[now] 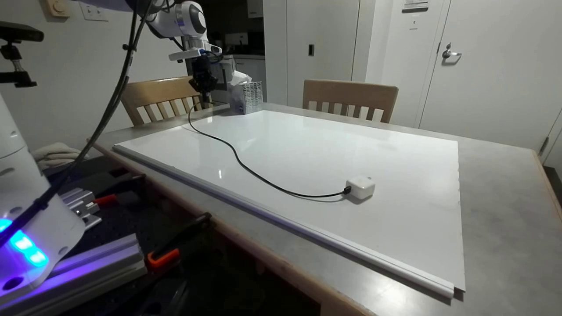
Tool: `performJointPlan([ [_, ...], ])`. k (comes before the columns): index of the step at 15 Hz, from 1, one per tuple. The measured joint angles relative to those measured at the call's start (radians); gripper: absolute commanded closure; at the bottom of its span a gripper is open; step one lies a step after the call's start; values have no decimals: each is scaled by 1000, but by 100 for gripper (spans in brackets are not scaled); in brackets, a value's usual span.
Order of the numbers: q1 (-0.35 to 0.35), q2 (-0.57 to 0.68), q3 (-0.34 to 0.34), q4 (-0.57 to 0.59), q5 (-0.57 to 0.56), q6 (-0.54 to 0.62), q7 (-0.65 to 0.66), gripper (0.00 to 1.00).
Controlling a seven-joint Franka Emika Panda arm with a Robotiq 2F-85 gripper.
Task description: Put the white charger in the center of the table
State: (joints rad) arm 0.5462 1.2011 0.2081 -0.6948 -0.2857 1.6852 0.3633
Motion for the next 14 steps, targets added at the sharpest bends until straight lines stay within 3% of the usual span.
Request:
performJointPlan([
  [1,2,-6,-10,-11,-6,0,61,97],
  [11,4,-7,-10,-14,-5,1,81,99],
  [14,2,-7,-11,-21,2,-16,174,99],
])
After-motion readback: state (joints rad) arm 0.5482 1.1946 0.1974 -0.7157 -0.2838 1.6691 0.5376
